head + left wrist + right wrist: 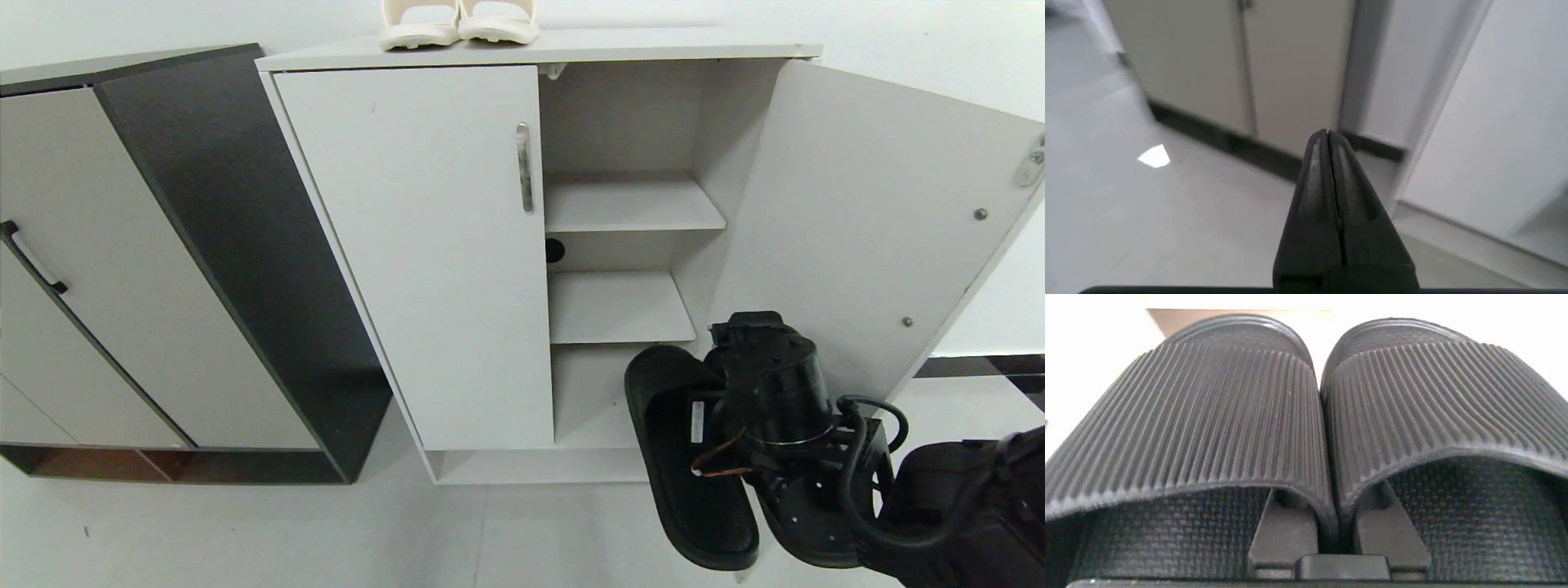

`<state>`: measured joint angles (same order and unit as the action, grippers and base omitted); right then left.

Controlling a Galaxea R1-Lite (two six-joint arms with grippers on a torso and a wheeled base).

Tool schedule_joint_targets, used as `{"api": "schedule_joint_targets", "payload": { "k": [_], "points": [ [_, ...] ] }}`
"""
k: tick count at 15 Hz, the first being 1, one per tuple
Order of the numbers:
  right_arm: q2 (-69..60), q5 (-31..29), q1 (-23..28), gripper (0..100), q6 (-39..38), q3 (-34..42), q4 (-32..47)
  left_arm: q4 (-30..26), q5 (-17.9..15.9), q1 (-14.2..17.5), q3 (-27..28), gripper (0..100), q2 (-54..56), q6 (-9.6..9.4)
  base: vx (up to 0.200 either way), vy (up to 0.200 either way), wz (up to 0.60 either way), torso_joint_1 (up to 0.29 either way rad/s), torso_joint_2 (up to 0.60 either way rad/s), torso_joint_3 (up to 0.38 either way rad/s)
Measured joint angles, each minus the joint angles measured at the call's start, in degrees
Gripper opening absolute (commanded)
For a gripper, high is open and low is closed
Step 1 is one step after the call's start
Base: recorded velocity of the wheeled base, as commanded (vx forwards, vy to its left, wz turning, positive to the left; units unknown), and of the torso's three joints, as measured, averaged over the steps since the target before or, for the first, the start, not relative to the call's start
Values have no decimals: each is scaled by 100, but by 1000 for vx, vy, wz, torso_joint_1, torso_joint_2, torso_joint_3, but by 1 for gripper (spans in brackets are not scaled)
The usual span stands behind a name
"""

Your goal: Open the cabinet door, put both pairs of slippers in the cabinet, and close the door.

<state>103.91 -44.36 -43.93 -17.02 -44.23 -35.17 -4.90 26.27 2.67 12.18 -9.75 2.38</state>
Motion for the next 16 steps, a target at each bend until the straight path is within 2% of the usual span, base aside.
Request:
{"api": "schedule_joint_targets", "payload": {
  "k": [1, 3, 4, 6, 7, 8, 9, 10, 11, 12, 13, 16],
  "points": [
    [-2, -112, 96, 0, 95, 35, 0, 245, -99, 101, -273, 0, 162, -13, 0, 0, 0, 0, 0, 0],
    [-11, -266, 325, 0, 227, 96, -2, 728, -1046, 179, -828, 0, 358, -15, 0, 0, 0, 0, 0, 0],
    [-13, -263, 373, 0, 235, 107, -2, 809, -1462, 199, -1018, 0, 413, -13, 0, 0, 0, 0, 0, 0],
    [-13, -263, 436, 0, 246, 118, 2, 783, -2047, 210, -1165, 0, 474, -44, 0, 0, 0, 0, 0, 0],
    [-16, -274, 483, 0, 251, 129, 6, 755, -2504, 212, -1191, 0, 490, -85, 0, 0, 0, 0, 0, 0],
    [-16, -274, 499, 0, 284, 145, 6, 681, -2676, 215, -1202, 0, 502, -293, 0, 0, 0, 0, 0, 0],
    [-13, -271, 510, 0, 301, 151, 4, 485, -2561, 215, -1211, 0, 507, -686, 0, 0, 0, 0, 0, 0],
    [-13, -211, 499, 0, 290, 156, -7, 463, -2304, 215, -1200, 0, 512, -814, 0, 0, 0, 0, 0, 0],
    [-13, -33, 455, 0, 277, 156, -82, 461, -2341, 215, -1200, 0, 516, -781, 0, 0, 0, 0, 0, 0],
    [-13, 218, 402, 0, 273, 154, -244, 468, -2627, 215, -1207, 0, 516, -684, 0, 0, 0, 0, 0, 0],
    [0, 416, 345, 0, 277, 140, -429, 469, -2900, 215, -1208, 0, 516, -686, 0, 0, 0, 0, 0, 0],
    [143, 649, 163, 0, 304, 104, -859, 468, -2928, 215, -1211, 0, 513, -662, 0, 0, 0, 0, 0, 0]
  ]
}}
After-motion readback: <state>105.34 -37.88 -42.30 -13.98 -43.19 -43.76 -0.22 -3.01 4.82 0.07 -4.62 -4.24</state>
